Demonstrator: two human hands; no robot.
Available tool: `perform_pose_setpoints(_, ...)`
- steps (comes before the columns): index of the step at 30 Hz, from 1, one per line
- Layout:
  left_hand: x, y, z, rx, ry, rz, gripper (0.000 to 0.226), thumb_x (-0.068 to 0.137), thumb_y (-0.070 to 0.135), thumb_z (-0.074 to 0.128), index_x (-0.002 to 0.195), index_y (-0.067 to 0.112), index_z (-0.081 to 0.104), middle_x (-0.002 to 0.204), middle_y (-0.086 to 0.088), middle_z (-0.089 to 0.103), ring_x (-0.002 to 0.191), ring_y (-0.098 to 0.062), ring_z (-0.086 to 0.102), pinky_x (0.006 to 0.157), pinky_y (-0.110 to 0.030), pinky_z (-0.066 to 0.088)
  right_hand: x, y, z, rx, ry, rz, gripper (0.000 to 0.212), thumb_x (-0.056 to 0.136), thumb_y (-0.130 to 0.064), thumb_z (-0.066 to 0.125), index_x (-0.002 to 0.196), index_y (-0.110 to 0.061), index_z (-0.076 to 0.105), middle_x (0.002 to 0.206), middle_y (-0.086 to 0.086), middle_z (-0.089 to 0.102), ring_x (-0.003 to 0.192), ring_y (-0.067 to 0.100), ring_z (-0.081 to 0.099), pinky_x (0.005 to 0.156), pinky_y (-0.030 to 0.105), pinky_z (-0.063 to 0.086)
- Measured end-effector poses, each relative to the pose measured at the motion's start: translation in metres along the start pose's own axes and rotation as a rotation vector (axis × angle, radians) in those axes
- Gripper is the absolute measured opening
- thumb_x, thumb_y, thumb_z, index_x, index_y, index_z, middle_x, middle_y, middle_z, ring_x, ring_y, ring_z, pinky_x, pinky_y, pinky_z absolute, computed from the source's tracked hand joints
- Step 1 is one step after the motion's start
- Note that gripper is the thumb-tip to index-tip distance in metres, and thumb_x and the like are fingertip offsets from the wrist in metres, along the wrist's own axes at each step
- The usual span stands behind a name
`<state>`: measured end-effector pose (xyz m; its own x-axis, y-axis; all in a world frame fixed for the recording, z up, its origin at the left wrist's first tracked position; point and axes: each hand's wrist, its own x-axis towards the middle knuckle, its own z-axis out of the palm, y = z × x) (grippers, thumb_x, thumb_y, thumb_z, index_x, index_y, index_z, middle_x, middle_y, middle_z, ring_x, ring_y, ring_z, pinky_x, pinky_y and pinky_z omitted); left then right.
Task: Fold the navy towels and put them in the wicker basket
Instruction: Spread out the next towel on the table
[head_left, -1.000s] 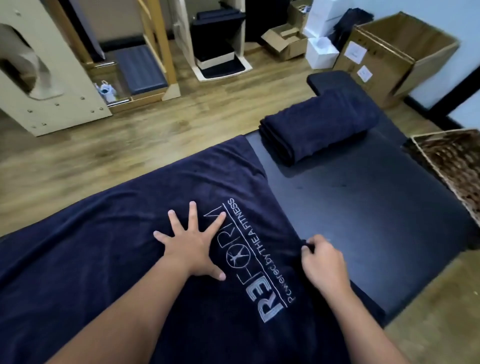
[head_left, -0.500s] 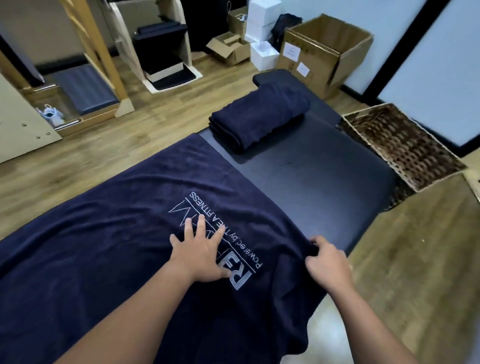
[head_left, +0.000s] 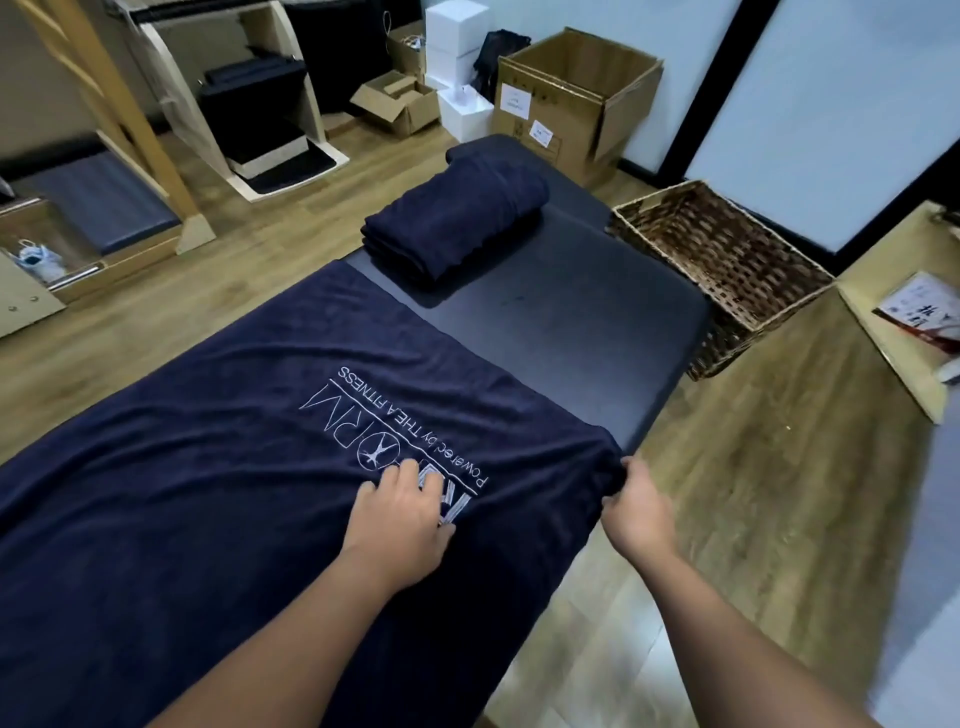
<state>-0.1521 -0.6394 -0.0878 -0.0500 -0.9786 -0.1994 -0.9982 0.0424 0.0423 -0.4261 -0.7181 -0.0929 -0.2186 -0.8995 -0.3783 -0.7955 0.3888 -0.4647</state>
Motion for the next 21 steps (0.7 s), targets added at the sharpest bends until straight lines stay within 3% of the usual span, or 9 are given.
perform_pose_setpoints(3, -0.022, 0.016, -0.003, -0.015, -0.095, 0.003, 0.061, 0.08, 0.065, 0.066, 0.118, 0.018, 0.054, 0.115, -0.005, 0.057, 0.107, -0.029, 0.059, 0.083, -0.043, 0.049, -0.01, 0.004, 0.014, 0.086, 0.077, 0.054, 0.042, 0.092, -0.022, 0.066, 0.128, -0.018, 0.044, 0.099, 0.003, 0.065, 0.089, 0.027, 0.06, 0.069, 0.034, 0.044)
perform_pose_setpoints(5, -0.033, 0.022, 0.0, 0.005, -0.213, -0.037, 0.065, 0.086, 0.068, 0.057, 0.128, 0.018, 0.048, 0.127, -0.006, 0.056, 0.119, -0.028, 0.054, 0.094, -0.042, 0.045, -0.011, 0.001, 0.018, 0.153, 0.072, 0.139, 0.024, 0.091, -0.022, 0.069, 0.105, -0.012, 0.051, 0.085, 0.004, 0.062, 0.077, 0.028, 0.058, 0.067, 0.037, 0.046)
perform_pose_setpoints(7, -0.042, 0.027, -0.001, 0.004, -0.281, -0.06, 0.064, 0.088, 0.067, 0.057, 0.125, 0.017, 0.049, 0.129, -0.006, 0.055, 0.121, -0.028, 0.053, 0.096, -0.043, 0.044, -0.011, -0.001, 0.021, 0.219, 0.075, 0.188, 0.013, 0.091, -0.015, 0.068, 0.087, -0.01, 0.057, 0.077, 0.005, 0.057, 0.07, 0.027, 0.053, 0.067, 0.035, 0.047)
perform_pose_setpoints(8, -0.045, 0.029, 0.0, 0.001, -0.283, -0.066, 0.062, 0.089, 0.066, 0.057, 0.125, 0.016, 0.049, 0.129, -0.007, 0.055, 0.121, -0.028, 0.053, 0.096, -0.043, 0.044, -0.012, -0.002, 0.02, 0.212, 0.085, 0.191, 0.009, 0.091, -0.012, 0.068, 0.094, -0.009, 0.06, 0.085, 0.006, 0.059, 0.076, 0.028, 0.054, 0.07, 0.033, 0.045)
perform_pose_setpoints(10, -0.05, 0.028, 0.003, -0.002, -0.277, -0.058, 0.058, 0.09, 0.062, 0.058, 0.124, 0.016, 0.048, 0.129, -0.006, 0.053, 0.121, -0.028, 0.051, 0.095, -0.043, 0.044, -0.015, -0.001, 0.013, 0.145, 0.105, 0.175, 0.022, 0.089, -0.008, 0.063, 0.109, -0.014, 0.057, 0.101, 0.008, 0.059, 0.086, 0.027, 0.053, 0.073, 0.029, 0.041)
perform_pose_setpoints(13, -0.058, 0.026, 0.006, -0.022, -0.267, -0.001, 0.053, 0.09, 0.056, 0.059, 0.125, 0.019, 0.045, 0.129, -0.005, 0.05, 0.121, -0.028, 0.048, 0.094, -0.044, 0.043, -0.019, 0.009, 0.001, -0.037, 0.104, 0.141, 0.015, 0.086, -0.004, 0.053, 0.097, -0.013, 0.056, 0.085, 0.004, 0.056, 0.068, 0.021, 0.048, 0.061, 0.029, 0.038)
perform_pose_setpoints(15, -0.066, 0.023, 0.004, -0.047, -0.31, 0.023, 0.048, 0.091, 0.052, 0.06, 0.124, 0.019, 0.047, 0.127, -0.005, 0.052, 0.121, -0.028, 0.05, 0.094, -0.043, 0.043, -0.023, 0.013, 0.004, -0.146, 0.076, -0.002, 0.011, 0.088, -0.007, 0.05, 0.092, -0.013, 0.059, 0.079, 0.002, 0.057, 0.064, 0.019, 0.048, 0.06, 0.031, 0.038)
perform_pose_setpoints(18, -0.083, 0.02, 0.004, -0.18, -0.368, -0.052, 0.033, 0.093, 0.044, 0.057, 0.111, 0.018, 0.05, 0.12, -0.008, 0.062, 0.114, -0.033, 0.06, 0.091, -0.043, 0.048, -0.038, 0.001, 0.026, -0.241, -0.013, -0.38, 0.016, 0.09, -0.014, 0.055, 0.104, -0.016, 0.061, 0.1, 0.003, 0.06, 0.09, 0.026, 0.058, 0.076, 0.034, 0.045)
perform_pose_setpoints(21, -0.107, 0.012, 0.004, -0.206, -0.339, -0.175, 0.025, 0.097, 0.037, 0.051, 0.109, 0.015, 0.05, 0.117, -0.011, 0.063, 0.109, -0.037, 0.062, 0.084, -0.04, 0.049, -0.065, -0.018, 0.052, -0.496, -0.079, -0.662, 0.034, 0.088, -0.024, 0.058, 0.122, -0.022, 0.059, 0.116, 0.003, 0.056, 0.108, 0.03, 0.053, 0.089, 0.041, 0.049)
